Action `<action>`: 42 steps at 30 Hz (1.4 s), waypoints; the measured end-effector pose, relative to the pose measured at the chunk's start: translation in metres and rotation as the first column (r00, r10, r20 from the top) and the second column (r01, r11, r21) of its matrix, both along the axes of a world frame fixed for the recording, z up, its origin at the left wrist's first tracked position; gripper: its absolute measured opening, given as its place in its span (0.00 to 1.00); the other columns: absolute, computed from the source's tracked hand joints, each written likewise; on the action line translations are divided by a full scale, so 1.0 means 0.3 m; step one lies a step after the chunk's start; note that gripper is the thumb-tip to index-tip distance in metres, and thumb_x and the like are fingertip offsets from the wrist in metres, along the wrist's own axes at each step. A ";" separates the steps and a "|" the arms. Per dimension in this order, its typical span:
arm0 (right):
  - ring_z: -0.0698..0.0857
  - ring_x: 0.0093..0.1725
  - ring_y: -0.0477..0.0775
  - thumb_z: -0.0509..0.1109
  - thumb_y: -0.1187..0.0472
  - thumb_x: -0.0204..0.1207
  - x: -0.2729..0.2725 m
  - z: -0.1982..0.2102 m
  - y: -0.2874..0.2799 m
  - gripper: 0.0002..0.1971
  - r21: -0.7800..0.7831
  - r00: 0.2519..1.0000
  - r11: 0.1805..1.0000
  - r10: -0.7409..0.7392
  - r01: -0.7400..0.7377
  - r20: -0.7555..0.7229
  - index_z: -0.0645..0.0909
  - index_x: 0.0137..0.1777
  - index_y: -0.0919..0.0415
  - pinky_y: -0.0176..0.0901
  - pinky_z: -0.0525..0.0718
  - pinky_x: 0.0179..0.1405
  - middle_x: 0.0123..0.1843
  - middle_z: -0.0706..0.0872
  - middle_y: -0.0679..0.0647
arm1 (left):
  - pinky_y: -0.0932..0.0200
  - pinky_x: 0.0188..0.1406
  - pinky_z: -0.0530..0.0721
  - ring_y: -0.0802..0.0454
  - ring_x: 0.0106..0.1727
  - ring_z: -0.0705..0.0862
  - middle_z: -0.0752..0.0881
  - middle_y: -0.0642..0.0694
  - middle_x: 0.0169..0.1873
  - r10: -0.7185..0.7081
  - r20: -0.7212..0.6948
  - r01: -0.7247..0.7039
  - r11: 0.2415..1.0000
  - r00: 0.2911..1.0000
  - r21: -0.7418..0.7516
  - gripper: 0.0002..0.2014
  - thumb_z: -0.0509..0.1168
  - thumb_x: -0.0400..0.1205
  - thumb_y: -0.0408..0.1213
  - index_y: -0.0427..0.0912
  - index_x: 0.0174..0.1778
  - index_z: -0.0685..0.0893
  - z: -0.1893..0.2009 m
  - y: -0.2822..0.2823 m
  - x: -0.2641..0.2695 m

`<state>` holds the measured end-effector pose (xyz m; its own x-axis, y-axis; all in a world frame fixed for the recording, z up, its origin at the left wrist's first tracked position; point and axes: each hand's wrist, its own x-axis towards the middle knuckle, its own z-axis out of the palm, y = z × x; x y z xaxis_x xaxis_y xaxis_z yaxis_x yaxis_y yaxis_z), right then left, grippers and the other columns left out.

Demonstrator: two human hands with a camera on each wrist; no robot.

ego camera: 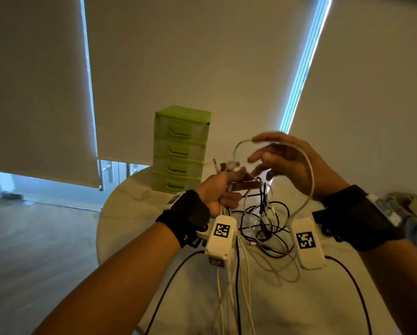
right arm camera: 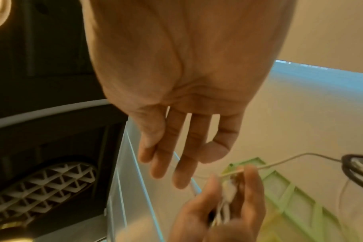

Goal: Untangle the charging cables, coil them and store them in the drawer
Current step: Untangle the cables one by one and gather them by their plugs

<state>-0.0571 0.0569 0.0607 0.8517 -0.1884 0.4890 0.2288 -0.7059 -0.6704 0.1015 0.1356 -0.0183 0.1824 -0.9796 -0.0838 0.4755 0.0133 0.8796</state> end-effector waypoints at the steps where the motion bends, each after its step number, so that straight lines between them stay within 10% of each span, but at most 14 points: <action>1: 0.91 0.48 0.57 0.63 0.58 0.79 -0.007 -0.029 -0.005 0.12 -0.019 1.000 1.000 -0.006 0.006 -0.009 0.81 0.60 0.56 0.55 0.90 0.45 0.52 0.91 0.53 | 0.71 0.06 0.60 0.63 0.11 0.59 0.87 0.45 0.44 0.001 -0.025 -0.001 1.000 1.000 -0.014 0.12 0.55 0.88 0.44 0.39 0.52 0.77 -0.002 0.002 0.015; 5: 0.90 0.50 0.58 0.64 0.67 0.80 -0.015 -0.116 0.006 0.20 0.021 0.980 0.989 0.146 -0.144 -0.136 0.76 0.71 0.55 0.50 0.89 0.45 0.55 0.90 0.50 | 0.72 0.08 0.57 0.63 0.12 0.59 0.84 0.52 0.25 0.062 0.019 -0.060 0.996 0.998 -0.070 0.08 0.52 0.89 0.37 0.41 0.58 0.74 -0.002 0.021 0.029; 8: 0.91 0.46 0.54 0.68 0.61 0.77 0.001 -0.165 -0.060 0.34 0.093 0.984 0.993 -0.050 0.066 -0.170 0.60 0.82 0.48 0.40 0.85 0.44 0.51 0.90 0.52 | 0.71 0.08 0.58 0.63 0.13 0.59 0.89 0.49 0.38 0.047 -0.045 -0.053 0.991 0.998 -0.121 0.02 0.60 0.83 0.37 0.46 0.45 0.76 0.005 0.038 0.030; 13: 0.88 0.44 0.53 0.67 0.36 0.72 0.117 -0.276 -0.148 0.34 -0.430 0.768 0.886 -0.396 0.175 -0.504 0.59 0.77 0.37 0.50 0.88 0.51 0.48 0.89 0.55 | 0.73 0.09 0.60 0.63 0.12 0.62 0.88 0.45 0.43 -0.029 -0.053 0.017 0.975 0.998 -0.223 0.05 0.61 0.78 0.39 0.43 0.45 0.78 0.021 0.086 0.054; 18: 0.86 0.39 0.51 0.73 0.55 0.75 0.199 -0.234 -0.253 0.07 -0.392 0.716 0.852 -0.510 0.347 -0.476 0.77 0.49 0.49 0.44 0.86 0.44 0.47 0.87 0.54 | 0.72 0.10 0.55 0.63 0.12 0.61 0.88 0.46 0.42 0.068 -0.046 -0.076 0.971 0.997 -0.225 0.06 0.62 0.75 0.40 0.43 0.45 0.78 0.018 0.127 0.125; 22: 0.84 0.41 0.60 0.72 0.66 0.72 0.146 -0.161 -0.383 0.09 -0.364 0.682 0.723 -0.685 0.588 -0.258 0.77 0.40 0.50 0.41 0.78 0.39 0.41 0.85 0.54 | 0.72 0.09 0.59 0.62 0.14 0.56 0.91 0.44 0.42 0.068 -0.227 -0.150 0.919 0.971 -0.366 0.14 0.82 0.62 0.40 0.43 0.38 0.87 0.013 0.156 0.222; 27: 0.80 0.48 0.62 0.67 0.67 0.75 0.063 -0.130 -0.476 0.10 -0.532 0.448 0.516 -0.854 0.671 -0.263 0.79 0.55 0.55 0.44 0.74 0.44 0.55 0.83 0.62 | 0.73 0.08 0.63 0.63 0.11 0.62 0.91 0.46 0.44 0.141 -0.186 -0.211 0.873 0.972 -0.439 0.14 0.83 0.59 0.41 0.45 0.36 0.88 0.049 0.164 0.266; 30: 0.80 0.58 0.61 0.70 0.64 0.75 0.101 -0.125 -0.396 0.21 -0.548 0.566 0.591 -0.789 0.592 -0.239 0.76 0.68 0.52 0.43 0.74 0.53 0.64 0.77 0.59 | 0.72 0.09 0.56 0.64 0.11 0.61 0.91 0.46 0.42 0.185 -0.035 -0.186 0.919 0.982 -0.347 0.07 0.67 0.73 0.42 0.43 0.41 0.82 0.091 0.129 0.187; 34: 0.87 0.46 0.48 0.75 0.57 0.76 0.173 -0.099 -0.202 0.28 -0.253 0.775 0.928 -0.367 0.272 -0.514 0.70 0.72 0.38 0.42 0.85 0.47 0.56 0.84 0.49 | 0.71 0.11 0.54 0.63 0.14 0.59 0.89 0.45 0.44 0.083 0.114 -0.049 0.959 0.990 -0.278 0.06 0.61 0.77 0.40 0.43 0.45 0.79 0.118 0.084 0.093; 38: 0.89 0.42 0.50 0.66 0.58 0.83 0.172 -0.067 -0.144 0.06 -0.288 0.789 0.936 -0.331 0.203 -0.517 0.84 0.54 0.54 0.39 0.87 0.44 0.47 0.89 0.54 | 0.71 0.10 0.55 0.63 0.14 0.59 0.89 0.46 0.43 0.075 0.144 -0.032 0.960 0.987 -0.279 0.07 0.61 0.78 0.41 0.42 0.46 0.79 0.117 0.096 0.103; 42: 0.91 0.43 0.54 0.72 0.59 0.78 0.107 -0.034 -0.167 0.24 -0.006 0.875 0.984 -0.160 0.176 -0.458 0.73 0.72 0.45 0.44 0.88 0.45 0.52 0.89 0.56 | 0.71 0.09 0.57 0.64 0.14 0.60 0.90 0.45 0.42 0.065 0.189 -0.015 0.967 0.980 -0.253 0.08 0.59 0.79 0.40 0.41 0.47 0.79 0.100 0.116 0.127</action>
<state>-0.0249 0.0067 0.0505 0.9325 -0.3582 0.0462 -0.2271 -0.6810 -0.6962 0.1396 0.1703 0.0117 0.2103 -0.9565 0.2023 0.2906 0.2587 0.9212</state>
